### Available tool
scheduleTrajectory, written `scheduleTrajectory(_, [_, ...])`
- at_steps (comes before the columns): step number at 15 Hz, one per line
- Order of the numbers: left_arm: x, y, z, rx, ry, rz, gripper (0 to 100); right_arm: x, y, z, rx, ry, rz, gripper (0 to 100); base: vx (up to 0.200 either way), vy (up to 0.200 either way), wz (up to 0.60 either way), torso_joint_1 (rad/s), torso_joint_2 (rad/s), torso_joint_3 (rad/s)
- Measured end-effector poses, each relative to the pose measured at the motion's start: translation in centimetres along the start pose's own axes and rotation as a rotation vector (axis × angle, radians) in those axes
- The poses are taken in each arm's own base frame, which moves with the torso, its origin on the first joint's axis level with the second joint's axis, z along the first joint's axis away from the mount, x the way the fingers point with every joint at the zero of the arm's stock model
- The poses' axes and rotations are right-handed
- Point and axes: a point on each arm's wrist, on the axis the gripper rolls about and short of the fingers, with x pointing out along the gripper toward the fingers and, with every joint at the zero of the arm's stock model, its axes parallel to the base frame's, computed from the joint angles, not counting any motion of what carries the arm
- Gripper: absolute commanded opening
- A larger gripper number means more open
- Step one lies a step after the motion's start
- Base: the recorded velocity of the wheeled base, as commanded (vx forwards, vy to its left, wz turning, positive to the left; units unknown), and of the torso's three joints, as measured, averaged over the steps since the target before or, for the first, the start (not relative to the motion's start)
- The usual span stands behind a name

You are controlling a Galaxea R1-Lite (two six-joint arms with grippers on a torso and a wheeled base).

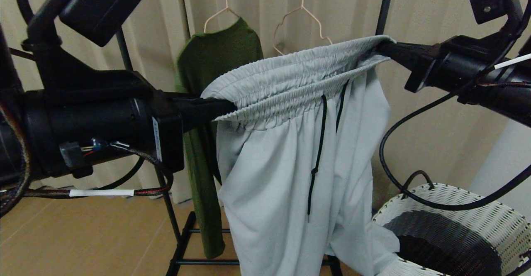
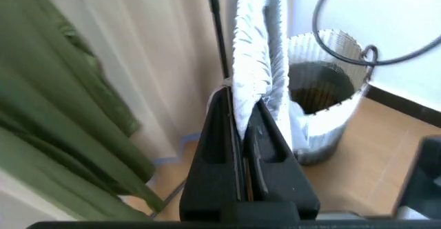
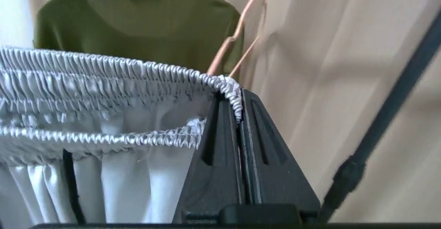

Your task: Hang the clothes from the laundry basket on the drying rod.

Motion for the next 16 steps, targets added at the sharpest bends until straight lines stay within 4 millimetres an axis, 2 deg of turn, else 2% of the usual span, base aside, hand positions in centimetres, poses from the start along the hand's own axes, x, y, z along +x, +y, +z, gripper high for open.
scheduleTrajectory(2, [0.0,0.1,0.4,0.008,-0.021,0.034,0,-0.6,0.1,0.6,-0.004,-0.011,-0.007,0,0.000,0.000,0.00,0.000,0.00,0.000])
scheduleTrajectory(3, [0.3,0.4,0.8,0.016,-0.036,0.105,0,-1.0,0.1,0.8,-0.003,-0.002,-0.008,0,0.000,0.000,0.00,0.000,0.00,0.000])
scheduleTrajectory(6, [2.5,1.0,0.7,0.011,-0.033,0.285,0,-3.6,0.8,2.1,0.002,0.018,-0.010,0,0.000,0.000,0.00,0.000,0.00,0.000])
scheduleTrajectory(11, [4.1,0.7,-1.5,-0.019,0.043,0.298,0,-8.4,2.7,0.0,0.024,0.092,0.009,0,0.000,0.000,0.00,0.000,0.00,0.000])
scheduleTrajectory(16, [4.4,0.8,-1.5,-0.019,0.044,0.301,0,-9.1,2.9,0.3,0.021,0.079,0.014,0,0.000,0.000,0.00,0.000,0.00,0.000])
